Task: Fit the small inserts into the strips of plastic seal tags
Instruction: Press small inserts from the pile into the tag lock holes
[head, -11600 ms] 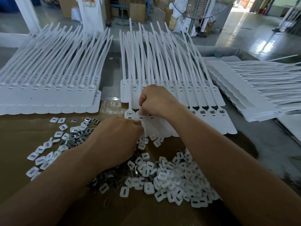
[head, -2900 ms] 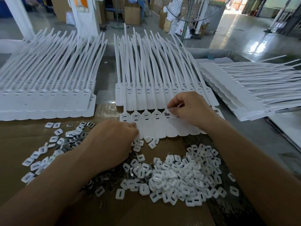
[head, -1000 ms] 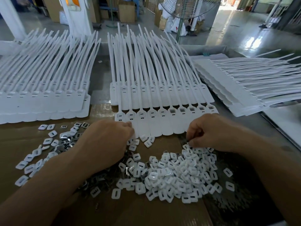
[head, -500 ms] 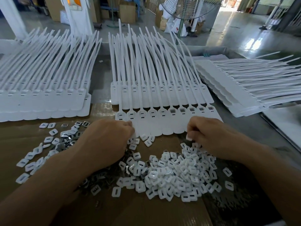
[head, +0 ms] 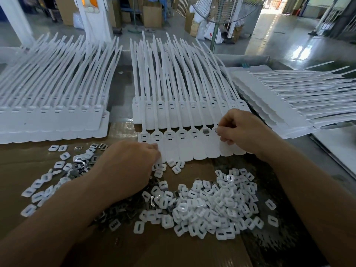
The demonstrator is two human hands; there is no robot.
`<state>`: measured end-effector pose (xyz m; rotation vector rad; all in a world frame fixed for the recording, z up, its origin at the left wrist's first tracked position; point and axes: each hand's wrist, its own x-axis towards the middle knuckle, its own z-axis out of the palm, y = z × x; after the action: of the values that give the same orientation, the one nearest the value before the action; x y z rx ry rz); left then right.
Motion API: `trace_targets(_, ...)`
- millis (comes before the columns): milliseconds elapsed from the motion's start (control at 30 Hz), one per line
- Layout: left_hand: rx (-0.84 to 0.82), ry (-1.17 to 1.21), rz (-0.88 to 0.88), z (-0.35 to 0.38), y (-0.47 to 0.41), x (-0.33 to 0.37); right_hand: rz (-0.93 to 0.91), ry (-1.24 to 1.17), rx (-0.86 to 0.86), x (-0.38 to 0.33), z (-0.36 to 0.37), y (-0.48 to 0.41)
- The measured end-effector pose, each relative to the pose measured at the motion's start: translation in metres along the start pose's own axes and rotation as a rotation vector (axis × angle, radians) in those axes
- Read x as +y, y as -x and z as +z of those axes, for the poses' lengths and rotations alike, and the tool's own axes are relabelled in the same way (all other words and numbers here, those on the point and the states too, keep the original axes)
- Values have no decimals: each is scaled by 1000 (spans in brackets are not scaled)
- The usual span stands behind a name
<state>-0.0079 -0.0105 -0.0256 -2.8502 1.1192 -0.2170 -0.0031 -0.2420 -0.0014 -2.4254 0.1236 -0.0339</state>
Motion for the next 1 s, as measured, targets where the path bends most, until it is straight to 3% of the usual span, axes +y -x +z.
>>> trace_targets(433, -18, -10, 10, -1, 0, -1, -82, -30, 40, -1, 9, -21)
trace_targets(1000, -38, -18, -2, 2, -1, -3, -91, 113, 49, 8, 25, -29)
